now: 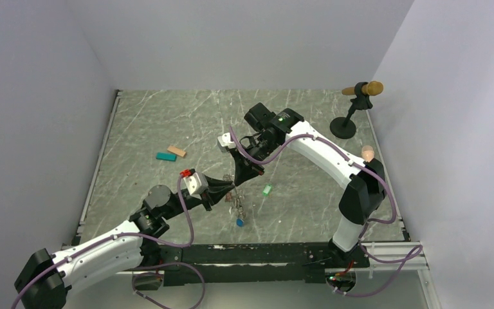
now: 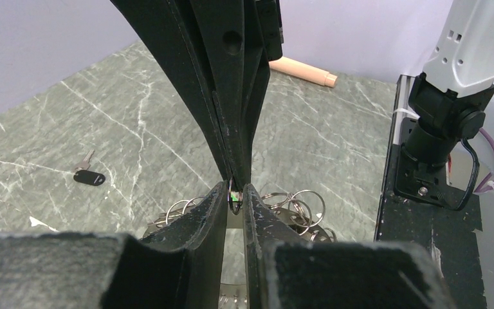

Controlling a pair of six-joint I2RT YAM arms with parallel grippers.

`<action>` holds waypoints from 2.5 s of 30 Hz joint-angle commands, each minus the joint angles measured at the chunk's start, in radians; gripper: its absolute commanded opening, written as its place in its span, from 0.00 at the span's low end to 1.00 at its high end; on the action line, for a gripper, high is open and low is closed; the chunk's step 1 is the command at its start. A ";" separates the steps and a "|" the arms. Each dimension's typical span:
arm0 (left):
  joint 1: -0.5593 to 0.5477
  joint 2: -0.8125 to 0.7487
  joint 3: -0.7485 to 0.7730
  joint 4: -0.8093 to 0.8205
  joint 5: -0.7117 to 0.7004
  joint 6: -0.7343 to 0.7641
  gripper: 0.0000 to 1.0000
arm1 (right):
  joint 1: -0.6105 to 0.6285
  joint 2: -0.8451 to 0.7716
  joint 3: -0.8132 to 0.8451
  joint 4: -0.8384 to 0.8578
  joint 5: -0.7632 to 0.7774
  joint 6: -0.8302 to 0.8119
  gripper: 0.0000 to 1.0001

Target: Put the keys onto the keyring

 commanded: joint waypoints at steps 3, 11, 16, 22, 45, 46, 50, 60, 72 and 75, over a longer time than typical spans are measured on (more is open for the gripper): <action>0.004 -0.012 0.000 0.011 -0.016 -0.004 0.21 | -0.003 -0.009 0.039 0.002 -0.058 0.008 0.00; 0.005 -0.006 0.004 0.015 -0.011 0.001 0.10 | -0.002 -0.006 0.038 0.001 -0.058 0.006 0.00; 0.006 -0.003 0.007 0.002 -0.014 0.004 0.13 | -0.004 -0.008 0.040 0.001 -0.057 0.006 0.00; 0.009 -0.012 0.002 -0.006 -0.020 0.002 0.17 | -0.003 -0.007 0.039 0.001 -0.058 0.006 0.00; 0.128 -0.143 -0.091 0.162 0.095 -0.089 0.00 | -0.177 -0.142 -0.059 0.028 -0.169 -0.069 0.70; 0.137 -0.147 -0.098 0.188 0.116 -0.092 0.00 | -0.189 -0.162 -0.105 0.066 -0.188 -0.067 0.74; 0.171 -0.159 -0.097 0.219 0.177 -0.073 0.00 | -0.219 -0.231 -0.308 0.226 -0.205 -0.091 1.00; 0.296 -0.161 0.109 -0.109 0.414 0.106 0.00 | -0.310 -0.282 -0.534 0.330 -0.119 -0.249 1.00; 0.365 -0.136 0.246 -0.402 0.565 0.354 0.00 | -0.347 -0.096 -0.483 0.441 0.106 -0.012 0.89; 0.365 -0.141 0.261 -0.458 0.564 0.386 0.00 | -0.414 -0.049 -0.443 0.423 0.098 0.120 0.79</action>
